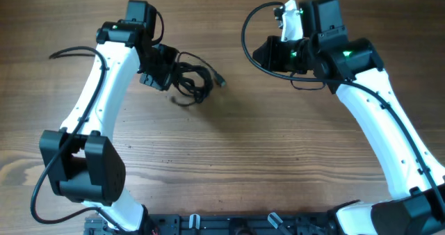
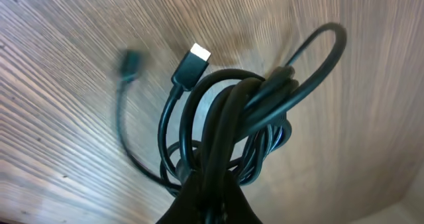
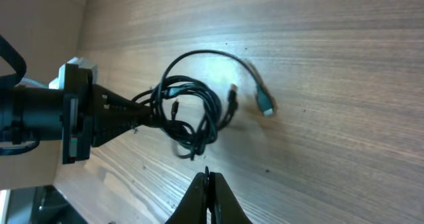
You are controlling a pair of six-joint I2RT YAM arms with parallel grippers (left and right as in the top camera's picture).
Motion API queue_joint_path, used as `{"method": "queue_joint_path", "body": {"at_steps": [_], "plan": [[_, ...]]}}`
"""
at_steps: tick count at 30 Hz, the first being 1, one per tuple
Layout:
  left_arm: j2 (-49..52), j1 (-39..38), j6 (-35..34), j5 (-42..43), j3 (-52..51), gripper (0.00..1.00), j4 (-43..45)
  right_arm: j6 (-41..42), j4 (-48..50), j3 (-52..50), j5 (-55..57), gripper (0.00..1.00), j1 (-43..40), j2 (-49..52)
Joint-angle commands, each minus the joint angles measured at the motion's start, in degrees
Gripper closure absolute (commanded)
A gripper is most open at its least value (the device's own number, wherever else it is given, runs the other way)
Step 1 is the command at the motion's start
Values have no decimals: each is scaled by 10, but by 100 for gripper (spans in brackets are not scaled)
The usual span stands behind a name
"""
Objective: Untangle cables
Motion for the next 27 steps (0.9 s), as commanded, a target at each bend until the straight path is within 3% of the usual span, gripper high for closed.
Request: {"method": "queue_joint_path", "body": {"at_steps": [1,5,8,11,14,18,23,27], "plan": [[-1,-28,0,54,0,96,2,3,0,9,-14,88,2,0],[-1,-28,-119,86,0,95,2,3,-1,9,-14,78,6,0],[-1,-27,-266,123,0,96,9,7,-1,9,-11,77,11,1],[-1,-27,-349,180,0,96,73,18,0,8,-11,77,20,5],[-1,-27,-366,212,0,96,170,18,7,8,-10,77,35,13],[-1,-27,-368,224,0,96,235,32,18,8,-10,76,48,31],[-1,-34,-361,195,0,96,202,32,20,8,-9,77,49,52],[-1,-66,-361,32,0,96,116,33,23,8,-1,76,49,55]]}}
